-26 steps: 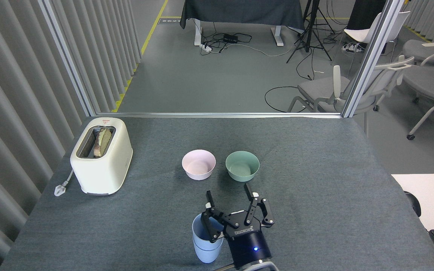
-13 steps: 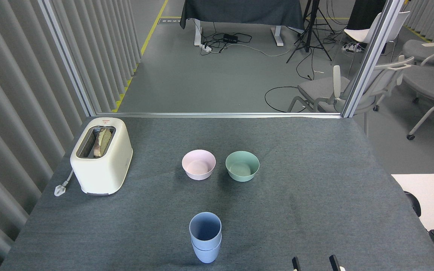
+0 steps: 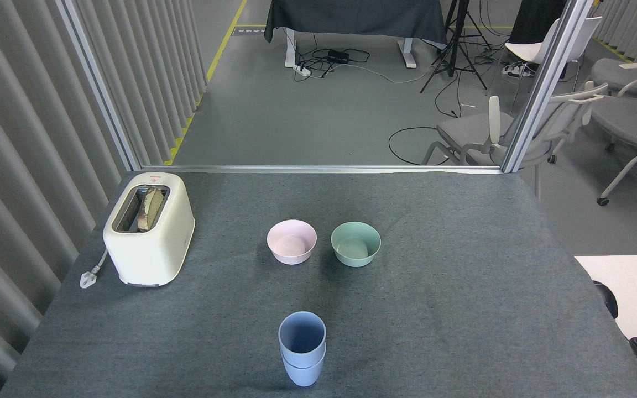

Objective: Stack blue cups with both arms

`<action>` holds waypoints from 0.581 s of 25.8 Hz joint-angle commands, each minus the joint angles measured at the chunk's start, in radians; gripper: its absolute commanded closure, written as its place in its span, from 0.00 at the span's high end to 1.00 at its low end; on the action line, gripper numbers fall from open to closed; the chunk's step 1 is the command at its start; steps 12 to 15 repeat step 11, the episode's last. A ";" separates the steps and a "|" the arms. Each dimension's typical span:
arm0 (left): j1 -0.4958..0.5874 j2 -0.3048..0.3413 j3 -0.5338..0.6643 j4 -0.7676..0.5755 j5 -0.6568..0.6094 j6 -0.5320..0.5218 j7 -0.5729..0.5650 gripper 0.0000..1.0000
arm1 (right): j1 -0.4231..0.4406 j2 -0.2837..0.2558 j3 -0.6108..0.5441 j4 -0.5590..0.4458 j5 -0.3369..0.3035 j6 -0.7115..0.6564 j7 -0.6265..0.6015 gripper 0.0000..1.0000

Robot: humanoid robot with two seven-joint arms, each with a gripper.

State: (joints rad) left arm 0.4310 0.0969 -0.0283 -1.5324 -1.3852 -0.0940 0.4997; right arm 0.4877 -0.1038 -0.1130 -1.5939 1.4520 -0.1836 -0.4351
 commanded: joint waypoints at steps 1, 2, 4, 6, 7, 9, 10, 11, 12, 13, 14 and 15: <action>-0.003 0.003 0.002 0.000 0.000 0.003 0.000 1.00 | 0.009 -0.002 -0.005 0.000 -0.001 -0.010 0.001 1.00; -0.003 0.003 0.004 0.000 0.000 0.005 0.000 1.00 | 0.009 -0.002 -0.005 0.000 -0.001 -0.010 0.001 1.00; -0.005 0.003 0.004 0.000 0.000 0.005 0.000 1.00 | 0.011 -0.002 -0.007 0.000 -0.001 -0.011 0.003 1.00; -0.005 0.003 0.004 0.000 0.000 0.005 0.000 1.00 | 0.019 -0.007 -0.002 0.000 -0.001 -0.011 0.003 1.00; -0.005 0.003 0.004 0.000 0.000 0.005 0.000 1.00 | 0.026 -0.008 0.004 0.000 -0.001 -0.011 0.003 1.00; -0.005 0.003 0.004 0.000 0.000 0.005 0.000 1.00 | 0.034 -0.010 0.006 0.000 -0.001 -0.011 0.003 1.00; -0.005 0.004 0.004 0.000 0.000 0.005 0.000 1.00 | 0.034 -0.010 0.003 0.000 -0.001 -0.011 0.003 1.00; -0.005 0.004 0.004 0.000 0.000 0.005 0.000 1.00 | 0.035 -0.010 0.003 0.000 -0.001 -0.010 0.001 1.00; -0.005 0.004 0.004 0.000 0.000 0.005 0.000 1.00 | 0.035 -0.010 0.003 0.000 -0.001 -0.010 0.001 1.00; -0.005 0.004 0.004 0.000 0.000 0.005 0.000 1.00 | 0.035 -0.010 0.003 0.000 -0.001 -0.010 0.001 1.00; -0.005 0.004 0.004 0.000 0.000 0.005 0.000 1.00 | 0.035 -0.010 0.003 0.000 -0.001 -0.010 0.001 1.00; -0.005 0.004 0.004 0.000 0.000 0.005 0.000 1.00 | 0.035 -0.010 0.003 0.000 -0.001 -0.010 0.001 1.00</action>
